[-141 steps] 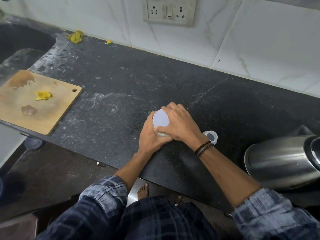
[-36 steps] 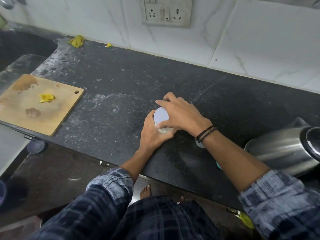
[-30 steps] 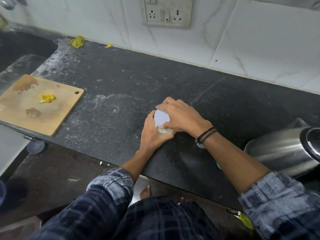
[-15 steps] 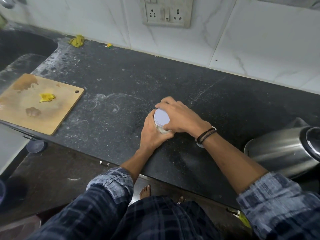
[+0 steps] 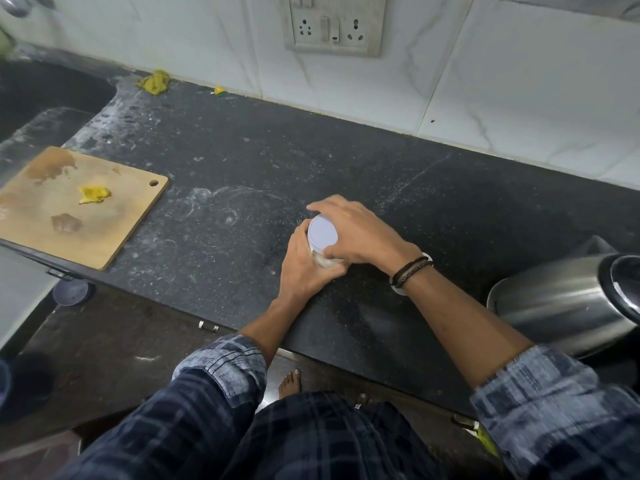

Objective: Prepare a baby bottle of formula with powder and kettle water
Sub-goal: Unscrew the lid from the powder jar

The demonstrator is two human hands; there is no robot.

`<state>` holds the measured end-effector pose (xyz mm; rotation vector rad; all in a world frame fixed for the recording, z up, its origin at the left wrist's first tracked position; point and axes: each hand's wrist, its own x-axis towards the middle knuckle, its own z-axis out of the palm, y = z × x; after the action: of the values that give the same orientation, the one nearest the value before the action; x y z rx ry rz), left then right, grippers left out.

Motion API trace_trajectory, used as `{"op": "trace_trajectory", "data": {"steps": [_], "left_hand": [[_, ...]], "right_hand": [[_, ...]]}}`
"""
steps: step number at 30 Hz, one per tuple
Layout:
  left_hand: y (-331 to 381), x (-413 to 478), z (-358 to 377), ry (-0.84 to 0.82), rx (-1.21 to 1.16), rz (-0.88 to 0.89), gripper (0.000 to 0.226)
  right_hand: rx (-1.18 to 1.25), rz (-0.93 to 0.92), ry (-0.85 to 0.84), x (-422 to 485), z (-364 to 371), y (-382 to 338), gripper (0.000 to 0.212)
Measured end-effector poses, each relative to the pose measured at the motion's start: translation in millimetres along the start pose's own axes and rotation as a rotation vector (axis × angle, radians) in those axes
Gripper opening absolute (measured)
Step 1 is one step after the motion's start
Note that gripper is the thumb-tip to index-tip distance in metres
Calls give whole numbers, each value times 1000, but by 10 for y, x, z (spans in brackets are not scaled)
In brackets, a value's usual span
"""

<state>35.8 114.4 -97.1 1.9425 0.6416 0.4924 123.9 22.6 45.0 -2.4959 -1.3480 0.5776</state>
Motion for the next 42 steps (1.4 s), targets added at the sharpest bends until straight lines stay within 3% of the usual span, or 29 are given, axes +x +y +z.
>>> {"op": "trace_trajectory", "data": {"steps": [13, 18, 22, 26, 29, 33, 37, 42], "left_hand": [[-33, -3, -5, -13, 13, 5, 100], [-42, -14, -1, -6, 60, 20, 102], [-24, -12, -6, -10, 35, 29, 103], [-15, -11, -10, -11, 65, 38, 99], [-46, 7, -1, -15, 53, 6, 101], [-43, 7, -4, -9, 55, 26, 102], [-37, 0, 0, -9, 42, 12, 104], [-41, 7, 0, -8, 60, 24, 102]], "right_hand": [[-19, 21, 16, -2, 6, 5, 86], [-1, -22, 17, -1, -9, 26, 106], [-37, -52, -50, -18, -17, 43, 93], [-58, -77, -43, -3, -23, 66, 106], [-32, -47, -40, -15, -16, 39, 94], [16, -76, -39, 0, -16, 36, 106], [-13, -64, -36, -3, 16, 24, 91], [35, -38, -29, 6, 15, 40, 99]]}}
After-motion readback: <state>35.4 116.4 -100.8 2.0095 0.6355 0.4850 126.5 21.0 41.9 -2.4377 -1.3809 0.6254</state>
